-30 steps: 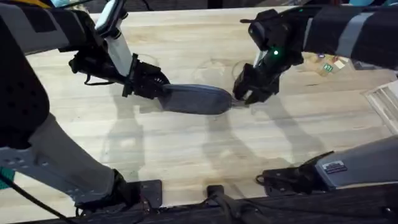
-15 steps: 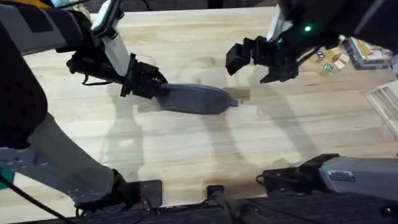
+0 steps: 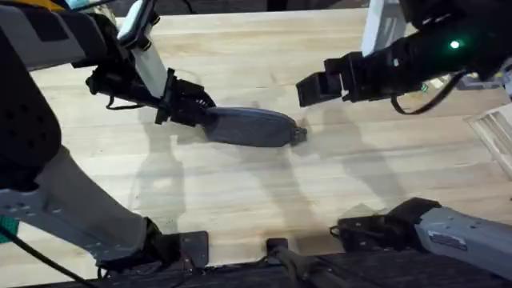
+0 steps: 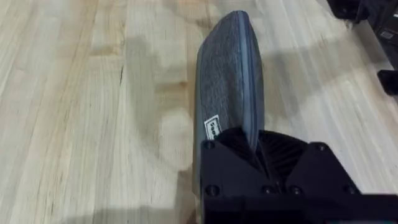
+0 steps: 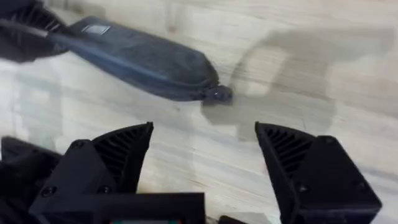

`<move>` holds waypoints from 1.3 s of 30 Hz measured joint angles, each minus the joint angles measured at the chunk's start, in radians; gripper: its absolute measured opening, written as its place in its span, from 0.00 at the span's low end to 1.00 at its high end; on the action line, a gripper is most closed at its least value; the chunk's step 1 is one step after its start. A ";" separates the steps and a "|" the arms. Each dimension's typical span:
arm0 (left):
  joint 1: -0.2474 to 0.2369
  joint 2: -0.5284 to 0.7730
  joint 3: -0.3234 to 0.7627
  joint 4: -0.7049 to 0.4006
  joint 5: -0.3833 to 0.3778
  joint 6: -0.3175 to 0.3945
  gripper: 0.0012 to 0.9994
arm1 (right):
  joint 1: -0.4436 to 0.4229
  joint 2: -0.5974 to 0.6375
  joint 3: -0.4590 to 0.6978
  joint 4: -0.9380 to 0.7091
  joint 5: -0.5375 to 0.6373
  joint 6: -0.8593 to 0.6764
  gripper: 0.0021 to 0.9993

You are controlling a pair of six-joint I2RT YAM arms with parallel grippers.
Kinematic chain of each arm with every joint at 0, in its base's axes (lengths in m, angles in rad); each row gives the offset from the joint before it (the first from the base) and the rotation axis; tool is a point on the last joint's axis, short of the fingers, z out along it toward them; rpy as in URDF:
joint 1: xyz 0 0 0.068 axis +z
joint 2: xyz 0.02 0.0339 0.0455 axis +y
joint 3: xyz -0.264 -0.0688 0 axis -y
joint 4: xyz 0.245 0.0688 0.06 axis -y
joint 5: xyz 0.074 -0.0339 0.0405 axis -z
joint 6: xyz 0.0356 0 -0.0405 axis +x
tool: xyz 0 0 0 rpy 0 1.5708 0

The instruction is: Unzip the bag, pick up the pens from the table one at a time and place them inside, then zip the bag closed.

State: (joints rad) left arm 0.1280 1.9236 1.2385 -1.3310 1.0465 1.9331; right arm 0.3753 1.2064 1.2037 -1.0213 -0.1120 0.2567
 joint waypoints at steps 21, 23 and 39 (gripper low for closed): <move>0.004 0.000 0.000 0.016 0.031 -0.003 0.99 | 0.021 -0.024 0.000 -0.004 0.000 -0.053 1.00; 0.006 0.000 0.000 0.021 0.031 -0.003 1.00 | 0.021 -0.024 0.000 -0.004 0.000 -0.052 1.00; 0.021 -0.123 0.156 -0.054 -0.056 -0.040 1.00 | 0.021 -0.024 0.000 -0.004 0.000 -0.052 1.00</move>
State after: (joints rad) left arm 0.1486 1.8002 1.3949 -1.3846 0.9901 1.8927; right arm 0.3965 1.1824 1.2037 -1.0256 -0.1116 0.2043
